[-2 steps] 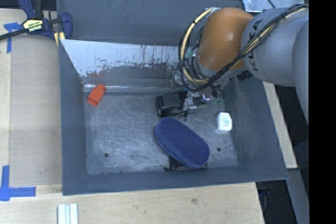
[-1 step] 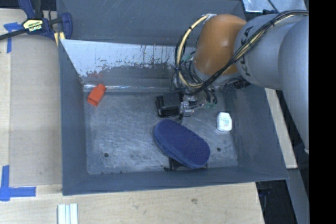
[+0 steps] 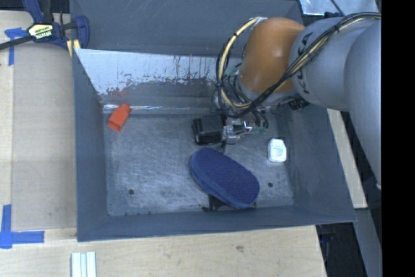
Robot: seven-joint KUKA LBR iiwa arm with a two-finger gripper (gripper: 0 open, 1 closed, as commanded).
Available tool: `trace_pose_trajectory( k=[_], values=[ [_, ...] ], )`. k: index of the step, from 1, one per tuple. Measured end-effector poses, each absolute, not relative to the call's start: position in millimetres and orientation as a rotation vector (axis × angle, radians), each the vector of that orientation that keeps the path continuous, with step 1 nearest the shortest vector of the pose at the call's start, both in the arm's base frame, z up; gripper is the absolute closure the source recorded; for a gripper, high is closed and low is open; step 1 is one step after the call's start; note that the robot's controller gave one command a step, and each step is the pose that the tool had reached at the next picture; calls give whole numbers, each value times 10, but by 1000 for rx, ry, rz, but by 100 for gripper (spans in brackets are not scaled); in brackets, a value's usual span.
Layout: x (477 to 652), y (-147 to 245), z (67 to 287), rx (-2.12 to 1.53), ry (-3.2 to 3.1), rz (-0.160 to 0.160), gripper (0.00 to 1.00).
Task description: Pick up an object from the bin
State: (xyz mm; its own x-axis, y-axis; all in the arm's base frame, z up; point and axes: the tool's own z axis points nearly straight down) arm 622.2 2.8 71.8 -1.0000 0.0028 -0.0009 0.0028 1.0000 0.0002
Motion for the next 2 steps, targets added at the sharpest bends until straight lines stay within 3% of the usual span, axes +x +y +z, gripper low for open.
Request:
trace_pose_trajectory(
  k=[1, 2],
  values=[
    [6224, 29, 728, 3, 3143, 0, 100],
    [6227, 28, 1502, 1, 3138, 0, 100]
  ],
)
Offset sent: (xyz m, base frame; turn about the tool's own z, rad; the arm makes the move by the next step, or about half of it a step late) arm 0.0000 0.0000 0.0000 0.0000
